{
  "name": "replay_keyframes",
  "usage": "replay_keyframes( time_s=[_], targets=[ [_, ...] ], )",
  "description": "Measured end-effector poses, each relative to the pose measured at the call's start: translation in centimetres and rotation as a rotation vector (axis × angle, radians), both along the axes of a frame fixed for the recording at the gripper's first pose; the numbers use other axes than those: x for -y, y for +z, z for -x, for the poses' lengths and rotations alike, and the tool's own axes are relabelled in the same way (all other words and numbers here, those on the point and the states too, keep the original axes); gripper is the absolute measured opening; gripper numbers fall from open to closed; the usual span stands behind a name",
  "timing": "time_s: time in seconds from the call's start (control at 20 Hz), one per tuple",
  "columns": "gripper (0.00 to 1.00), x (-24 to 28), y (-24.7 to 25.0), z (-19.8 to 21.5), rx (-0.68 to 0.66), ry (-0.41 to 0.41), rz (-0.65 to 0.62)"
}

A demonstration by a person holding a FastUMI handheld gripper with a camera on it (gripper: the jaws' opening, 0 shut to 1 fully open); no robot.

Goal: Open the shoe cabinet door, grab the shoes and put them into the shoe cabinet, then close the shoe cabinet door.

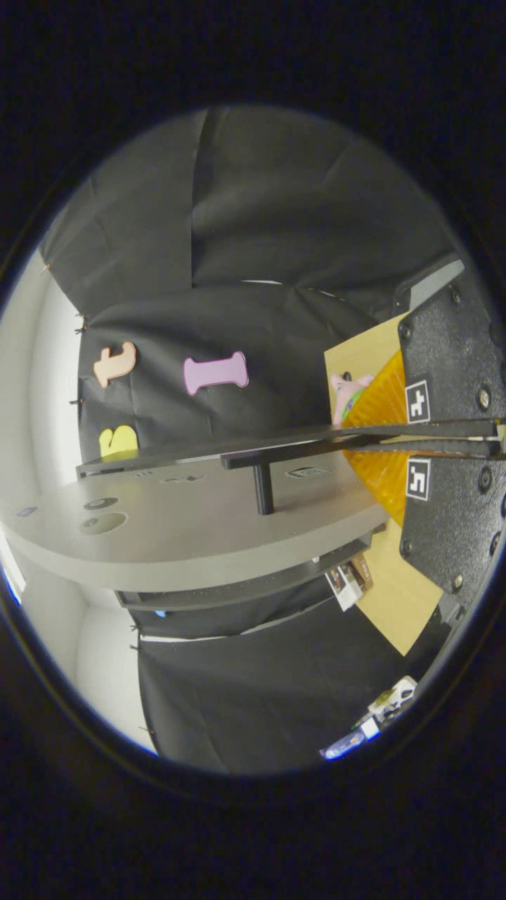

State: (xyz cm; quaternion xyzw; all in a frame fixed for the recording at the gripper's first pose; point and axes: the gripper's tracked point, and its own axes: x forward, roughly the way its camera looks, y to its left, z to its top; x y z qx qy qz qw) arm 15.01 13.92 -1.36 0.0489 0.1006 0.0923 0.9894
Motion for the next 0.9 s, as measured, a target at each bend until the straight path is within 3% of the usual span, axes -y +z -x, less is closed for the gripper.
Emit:
replay_keyframes(
  time_s=[0.1, 0.15, 0.25, 0.35, 0.4, 0.65, 0.9],
  targets=[
    [0.07, 0.6, 0.2, 0.0, 0.006, -0.012, 0.015],
    [0.13, 1.1, 0.4, 0.0, 0.010, -0.020, 0.030],
    [0.34, 1.5, 0.9, 0.3, 0.033, -0.016, 0.030],
    [0.47, 2.2, 1.4, 0.7, 0.046, -0.041, 0.015],
    [0.52, 2.6, 1.6, 0.9, 0.053, -0.059, 0.015],
    [0.98, 4.9, 2.5, 2.6, 0.165, -0.195, 0.077],
    [1.00, 1.6, -1.5, 5.6, 0.144, -0.205, 0.119]
  ],
)
